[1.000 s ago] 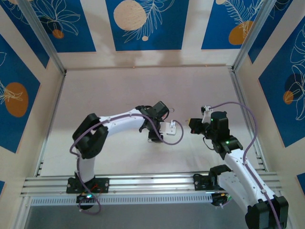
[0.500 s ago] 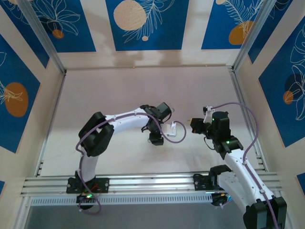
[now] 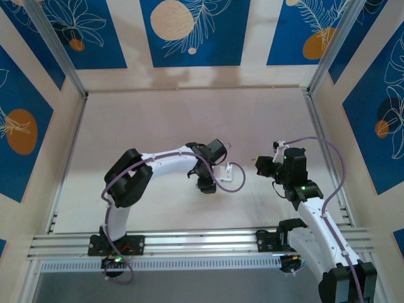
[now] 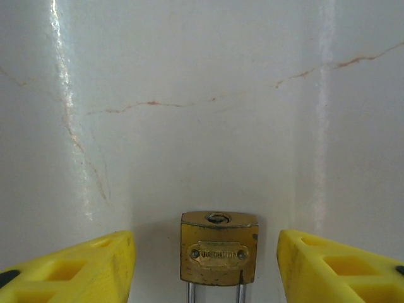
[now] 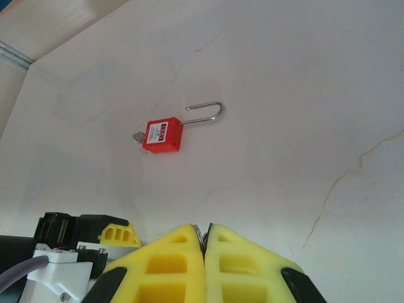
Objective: Unlock with the key
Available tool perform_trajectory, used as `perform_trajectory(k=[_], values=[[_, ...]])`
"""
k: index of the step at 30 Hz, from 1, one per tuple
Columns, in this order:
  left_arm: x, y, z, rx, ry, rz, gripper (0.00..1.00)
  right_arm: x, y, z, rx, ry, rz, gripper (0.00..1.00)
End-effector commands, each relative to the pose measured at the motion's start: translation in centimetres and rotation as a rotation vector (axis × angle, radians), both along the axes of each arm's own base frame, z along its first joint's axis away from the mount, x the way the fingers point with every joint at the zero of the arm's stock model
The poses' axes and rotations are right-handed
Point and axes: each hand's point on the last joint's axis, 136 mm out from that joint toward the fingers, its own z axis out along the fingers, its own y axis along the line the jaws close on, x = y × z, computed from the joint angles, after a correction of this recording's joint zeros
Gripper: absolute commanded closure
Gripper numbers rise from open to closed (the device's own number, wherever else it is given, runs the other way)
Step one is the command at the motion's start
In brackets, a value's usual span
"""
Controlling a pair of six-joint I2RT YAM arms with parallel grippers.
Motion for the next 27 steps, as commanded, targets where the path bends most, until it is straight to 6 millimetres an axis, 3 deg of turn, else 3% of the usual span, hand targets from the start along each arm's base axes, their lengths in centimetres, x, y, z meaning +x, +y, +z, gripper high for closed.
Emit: perform_trajectory(k=[1,9,18,27], values=[[-0.5,0.6,-1.8,0.043,0.006,-0.015,0.40,-0.4,0.2,-0.5,0.022,0.022,0.005,1.00],[-1.2,0.7,-2.4,0.043,0.015,-0.005,0.44,-0.3,0.0,-0.5,0.028,0.022,0.001,1.00],[-1.3,0.9,-3.5,0.060,-0.001,0.038,0.60,-0.3,0.0,-0.5,0.038,0.024,0.001,1.00],[-0.7,0.4,-2.7,0.035,-0.030,0.056,0.70,-0.4,0.0,-0.5,0.044,0.024,0.002,1.00]])
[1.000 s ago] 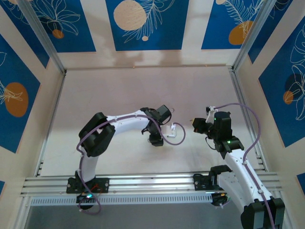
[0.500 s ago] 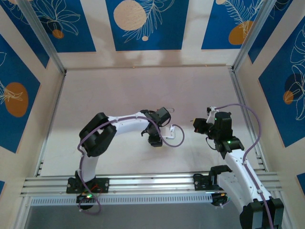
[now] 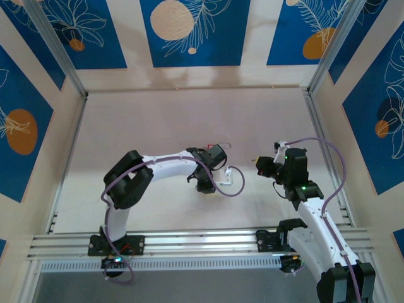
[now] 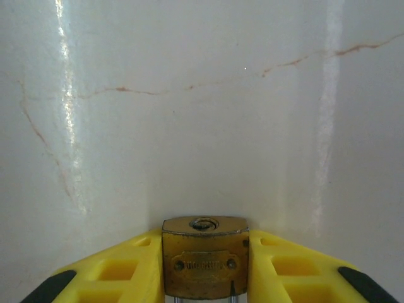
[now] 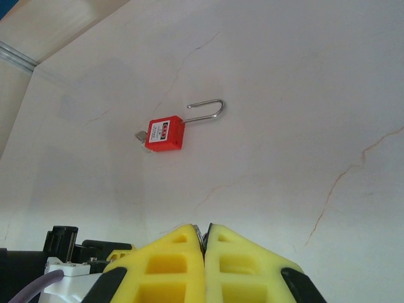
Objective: Unlock with the key
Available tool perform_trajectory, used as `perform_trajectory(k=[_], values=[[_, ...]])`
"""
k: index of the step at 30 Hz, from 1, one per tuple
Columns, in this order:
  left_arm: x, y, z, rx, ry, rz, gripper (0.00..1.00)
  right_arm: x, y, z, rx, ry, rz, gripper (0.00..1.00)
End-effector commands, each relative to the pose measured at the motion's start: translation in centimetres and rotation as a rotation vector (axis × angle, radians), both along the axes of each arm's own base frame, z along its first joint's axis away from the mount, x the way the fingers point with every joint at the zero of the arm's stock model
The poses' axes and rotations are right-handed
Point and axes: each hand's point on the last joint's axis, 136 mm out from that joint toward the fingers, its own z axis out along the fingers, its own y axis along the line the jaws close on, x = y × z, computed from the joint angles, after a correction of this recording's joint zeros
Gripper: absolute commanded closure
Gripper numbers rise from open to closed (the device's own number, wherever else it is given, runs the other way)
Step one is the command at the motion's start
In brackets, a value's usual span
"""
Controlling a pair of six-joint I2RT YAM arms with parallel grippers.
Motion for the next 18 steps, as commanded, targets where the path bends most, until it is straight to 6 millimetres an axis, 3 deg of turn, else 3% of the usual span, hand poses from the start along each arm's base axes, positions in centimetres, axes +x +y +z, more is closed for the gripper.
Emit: perform_trajectory(k=[1,6,18], values=[[0.3,0.0,-1.4,0.013,-0.027,0.016,0.71,-0.3,0.2,-0.3,0.020,0.012,0.006,1.00],[0.6,-0.2,-0.6,-0.009,-0.047,0.020,0.71,-0.3,0.2,-0.3,0.022,0.014,0.004,1.00],[1.7,-1.4,4.2,-0.158,-0.114,0.059,0.72,0.1,0.5,0.1,0.057,0.029,0.010,1.00]])
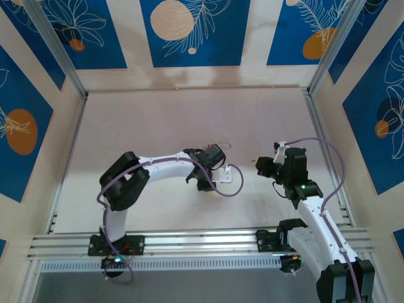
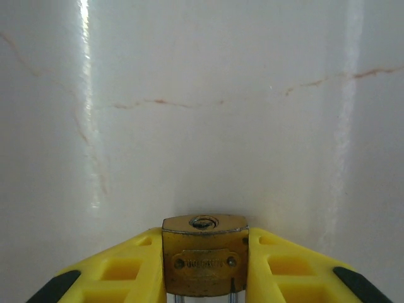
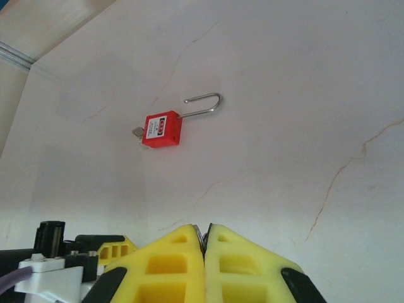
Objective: Unlock with the key
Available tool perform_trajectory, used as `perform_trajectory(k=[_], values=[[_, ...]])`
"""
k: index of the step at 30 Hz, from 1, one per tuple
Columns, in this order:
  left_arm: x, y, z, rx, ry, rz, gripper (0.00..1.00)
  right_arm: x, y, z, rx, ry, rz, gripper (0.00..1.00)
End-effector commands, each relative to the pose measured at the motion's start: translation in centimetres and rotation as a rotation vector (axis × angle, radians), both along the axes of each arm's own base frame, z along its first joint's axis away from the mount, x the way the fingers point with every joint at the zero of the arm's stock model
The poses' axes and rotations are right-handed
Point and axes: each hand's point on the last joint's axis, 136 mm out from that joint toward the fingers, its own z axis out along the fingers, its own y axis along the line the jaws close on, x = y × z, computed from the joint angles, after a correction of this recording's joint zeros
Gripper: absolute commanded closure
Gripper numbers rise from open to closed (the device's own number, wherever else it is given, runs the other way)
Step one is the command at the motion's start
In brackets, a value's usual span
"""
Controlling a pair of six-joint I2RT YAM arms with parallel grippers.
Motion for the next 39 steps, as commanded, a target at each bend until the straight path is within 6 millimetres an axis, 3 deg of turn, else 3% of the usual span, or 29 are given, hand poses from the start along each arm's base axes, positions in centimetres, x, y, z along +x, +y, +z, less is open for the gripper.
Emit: perform_trajectory(k=[1,12,21,28,39], values=[[0.9,-0.9,3.3,-0.102,-0.057,0.032,0.71,0.0,0.5,0.7,0.050,-0.001,0.010,1.00],[2.1,-1.5,8.1,-0.326,-0.203,0.100,0.71,0.0,3.1,1.6,0.239,0.020,0.073,1.00],[2.1,-0.8,12.0,-0.511,-0.368,0.133,0.69,-0.6,6.1,1.7,0.302,0.036,0.143,1.00],[1.8,-0.6,13.4,-0.577,-0.444,0.105,0.69,-0.9,8.3,2.2,0.334,0.016,0.227,1.00],[0.7,-1.7,14.3,-0.610,-0.481,0.042,0.70,-1.3,10.0,2.5,0.335,0.007,0.268,1.00]])
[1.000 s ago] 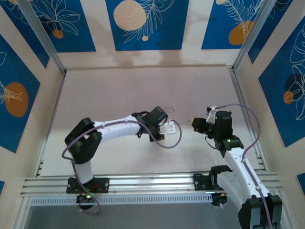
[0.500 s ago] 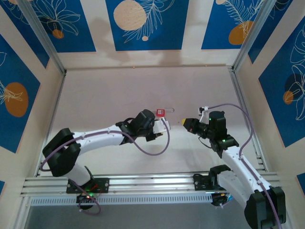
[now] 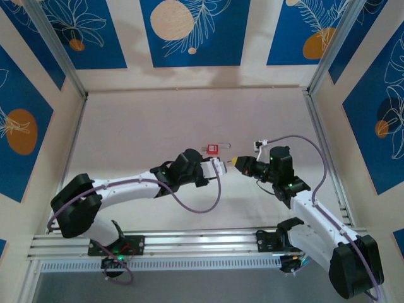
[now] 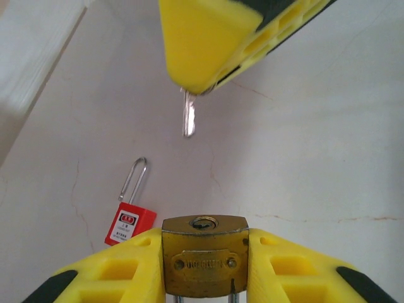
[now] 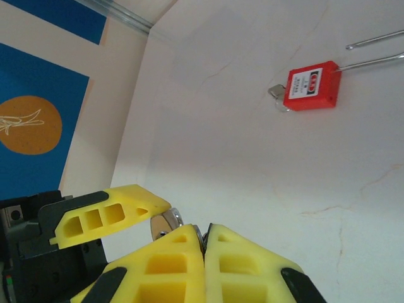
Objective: Unlock with the key
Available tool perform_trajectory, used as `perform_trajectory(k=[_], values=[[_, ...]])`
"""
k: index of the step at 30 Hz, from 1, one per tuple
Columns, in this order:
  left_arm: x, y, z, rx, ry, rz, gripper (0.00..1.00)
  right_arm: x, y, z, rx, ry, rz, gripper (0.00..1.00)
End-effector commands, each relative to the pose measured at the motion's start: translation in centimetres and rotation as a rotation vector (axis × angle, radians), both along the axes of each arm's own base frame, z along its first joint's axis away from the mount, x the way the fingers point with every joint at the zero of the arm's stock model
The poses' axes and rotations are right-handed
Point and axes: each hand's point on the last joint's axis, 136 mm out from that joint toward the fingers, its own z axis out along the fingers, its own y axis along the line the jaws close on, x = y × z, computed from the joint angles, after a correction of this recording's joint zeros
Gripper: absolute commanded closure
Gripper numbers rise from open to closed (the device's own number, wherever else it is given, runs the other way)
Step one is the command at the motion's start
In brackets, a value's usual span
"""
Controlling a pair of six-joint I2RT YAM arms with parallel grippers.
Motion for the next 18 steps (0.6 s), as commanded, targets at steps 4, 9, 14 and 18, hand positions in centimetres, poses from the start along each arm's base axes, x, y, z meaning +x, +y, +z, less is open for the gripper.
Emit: perform_trajectory(k=[4,9,14,18], values=[[-0.4,-0.8,2.2,-0.051,-0.058,-0.027,0.70,-0.5,1.2,0.4,0.008,-0.011,0.033,1.00],[-0.3,-0.8,2.2,-0.043,-0.062,-0.023,0.71,-0.7,1.7,0.2,0.002,-0.007,0.046,1.00],[-0.3,-0.7,2.0,-0.032,-0.060,-0.021,0.71,-0.9,2.0,0.1,-0.003,-0.001,0.060,1.00],[-0.4,-0.7,2.0,-0.031,-0.060,-0.021,0.71,-0.8,2.2,0.0,-0.004,0.005,0.065,1.00]])
